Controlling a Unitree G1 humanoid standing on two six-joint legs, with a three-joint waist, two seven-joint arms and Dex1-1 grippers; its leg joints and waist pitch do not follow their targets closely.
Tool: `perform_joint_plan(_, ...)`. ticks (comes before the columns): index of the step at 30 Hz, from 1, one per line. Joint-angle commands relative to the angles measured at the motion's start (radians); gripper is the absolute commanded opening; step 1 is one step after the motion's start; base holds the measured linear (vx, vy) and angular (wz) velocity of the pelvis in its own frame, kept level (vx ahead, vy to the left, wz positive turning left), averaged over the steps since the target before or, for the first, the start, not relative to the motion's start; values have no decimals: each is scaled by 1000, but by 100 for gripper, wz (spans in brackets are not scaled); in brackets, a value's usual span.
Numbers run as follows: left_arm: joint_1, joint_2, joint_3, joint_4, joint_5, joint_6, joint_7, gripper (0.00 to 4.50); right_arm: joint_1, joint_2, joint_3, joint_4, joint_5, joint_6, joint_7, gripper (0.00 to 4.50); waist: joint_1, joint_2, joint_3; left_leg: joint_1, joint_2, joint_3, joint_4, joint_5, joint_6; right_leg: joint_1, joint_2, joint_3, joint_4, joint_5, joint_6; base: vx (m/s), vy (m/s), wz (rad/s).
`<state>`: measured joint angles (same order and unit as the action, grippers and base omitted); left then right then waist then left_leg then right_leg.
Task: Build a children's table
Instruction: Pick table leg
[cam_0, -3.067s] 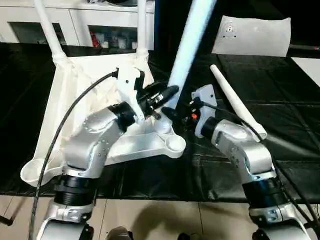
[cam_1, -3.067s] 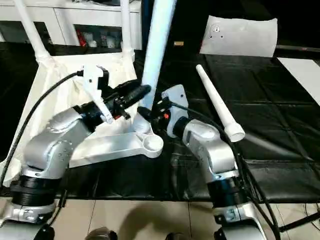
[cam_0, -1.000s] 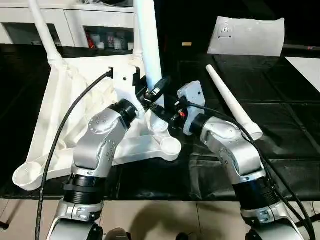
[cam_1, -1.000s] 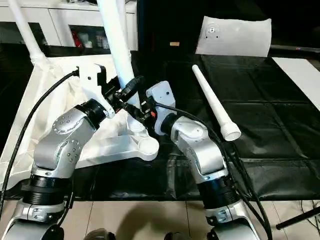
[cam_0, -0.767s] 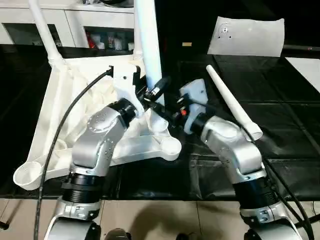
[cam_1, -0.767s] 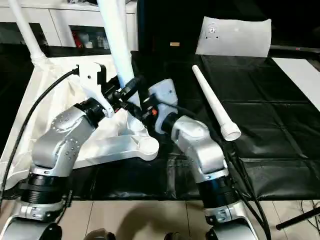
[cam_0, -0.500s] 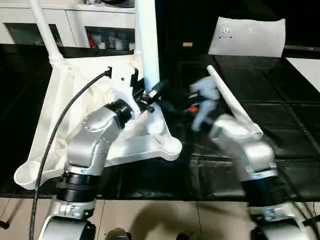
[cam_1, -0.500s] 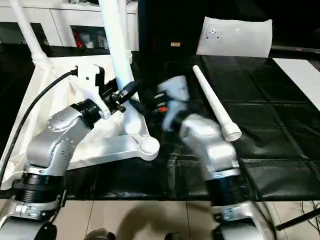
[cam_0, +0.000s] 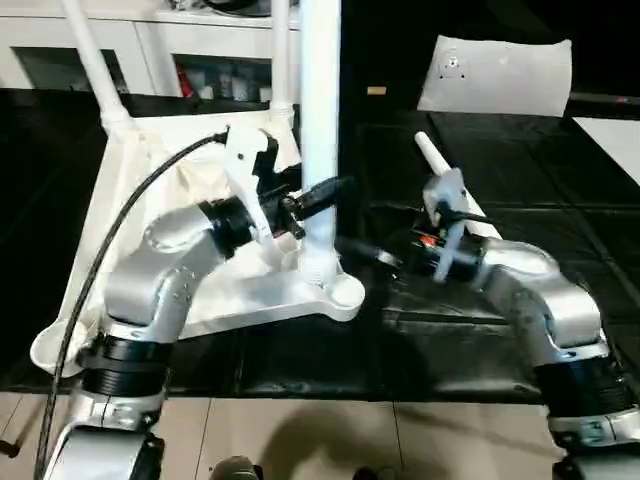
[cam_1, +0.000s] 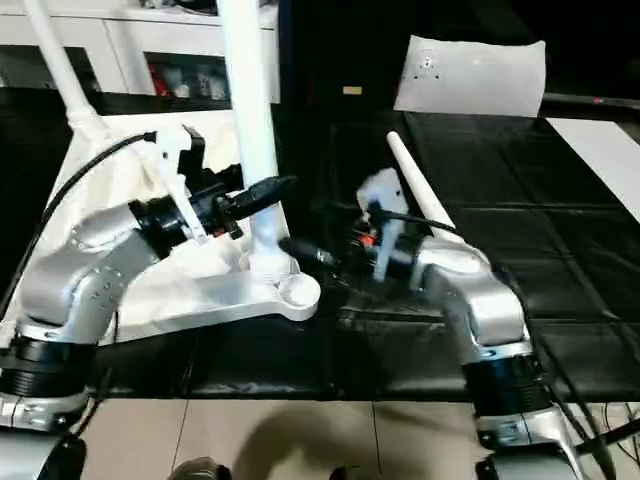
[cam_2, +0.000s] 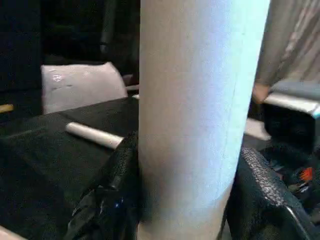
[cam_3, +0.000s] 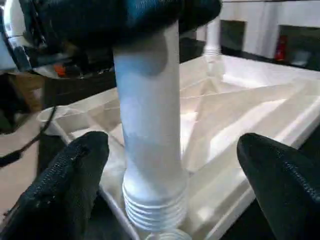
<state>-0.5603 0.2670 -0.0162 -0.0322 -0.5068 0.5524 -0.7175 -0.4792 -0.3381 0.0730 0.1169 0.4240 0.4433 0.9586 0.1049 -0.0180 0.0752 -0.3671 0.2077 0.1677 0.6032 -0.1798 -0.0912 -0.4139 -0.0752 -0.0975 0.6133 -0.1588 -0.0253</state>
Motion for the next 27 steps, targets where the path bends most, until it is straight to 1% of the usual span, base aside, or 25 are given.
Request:
perform_joint_plan(1,-27,-1,25,-26,-41,36,-11,188,-25,-13,-17,4,30,28,19,450,4,-7,-85,3,13,2,-60,-147,29,65,-61,48,-78,-342,-123,0,0,0)
perform_joint_plan(2,-34,-7,41,-20,-64,75,6,188,-34,-7,-36,6,55,53,15,450,4,-7,-85,2,14,2,-60,-145,31,65,-60,48,-79,-341,-122,0,0,0)
perform_joint_plan(3,-39,-15,56,-14,-77,95,27,188,-38,0,-52,4,72,71,4,450,4,-11,-86,2,13,2,-59,-136,30,66,-60,48,-76,-329,-125,0,0,0)
perform_joint_plan(4,-48,-27,78,-2,-100,124,55,188,-45,9,-73,7,96,97,-12,450,6,-9,-87,3,14,3,-58,-130,31,65,-59,49,-75,-318,-131,0,0,0)
perform_joint_plan(6,-60,-41,110,11,-138,171,90,188,-54,22,-104,14,129,132,-40,450,9,-8,-88,5,13,3,-57,-129,30,64,-59,48,-74,-311,-139,0,0,0)
perform_joint_plan(9,-75,-51,150,31,-185,224,127,188,-76,47,-165,51,178,169,-84,450,11,-7,-88,4,10,3,-58,-134,25,63,-59,45,-78,-334,-129,0,0,0)
perform_joint_plan(10,-79,-55,160,36,-196,235,138,188,-76,48,-171,52,188,175,-84,450,12,-6,-88,5,10,4,-57,-135,24,63,-59,46,-79,-332,-126,0,0,0)
perform_joint_plan(11,-82,-57,169,39,-206,245,146,188,-76,48,-175,54,195,181,-84,450,12,-8,-87,3,10,3,-58,-135,24,65,-58,44,-80,-334,-121,0,0,0)
perform_joint_plan(12,-87,-60,182,47,-217,259,159,188,-76,50,-181,54,204,189,-88,450,13,-3,-90,4,10,2,-58,-130,20,65,-58,45,-76,-324,-118,0,0,0)
perform_joint_plan(13,-92,-64,195,56,-228,271,171,188,-75,51,-187,54,214,199,-91,450,12,-7,-90,3,10,3,-58,-125,21,66,-56,45,-77,-312,-117,0,0,0)
perform_joint_plan(15,-98,-70,212,58,-242,289,183,188,-75,56,-198,52,226,217,-98,450,13,-6,-90,3,11,2,-58,-126,21,66,-58,45,-77,-309,-117,0,0,0)
perform_joint_plan(18,-104,-83,238,59,-268,316,207,188,-77,60,-211,51,237,236,-113,450,15,-7,-91,2,10,2,-58,-115,19,67,-58,45,-75,-295,-124,0,0,0)
perform_joint_plan(19,-109,-89,254,61,-290,331,225,188,-79,62,-216,51,244,246,-120,450,16,-7,-91,1,9,3,-57,-117,17,68,-58,45,-75,-299,-123,0,0,0)
perform_joint_plan(20,-108,-85,251,60,-288,335,225,188,-79,62,-218,52,245,249,-123,450,16,-8,-91,2,9,3,-58,-116,19,68,-59,45,-77,-303,-122,0,0,0)
perform_joint_plan(22,-107,-83,249,58,-290,345,231,188,-80,61,-215,54,245,252,-126,450,16,-7,-89,2,8,3,-58,-124,18,66,-58,44,-80,-332,-105,0,0,0)
perform_joint_plan(25,-107,-84,250,55,-298,361,241,188,-77,59,-211,53,249,255,-130,450,16,-7,-89,1,9,2,-59,-119,15,66,-58,43,-81,-336,-94,0,0,0)
perform_joint_plan(26,-105,-83,247,52,-296,364,239,188,-76,58,-206,50,246,254,-129,450,17,-6,-89,1,9,2,-59,-121,14,67,-58,43,-82,-339,-92,0,0,0)
perform_joint_plan(27,-104,-81,244,50,-294,367,237,188,-75,59,-203,48,241,253,-128,450,16,-7,-89,2,9,2,-59,-124,13,66,-58,43,-83,-346,-88,0,0,0)
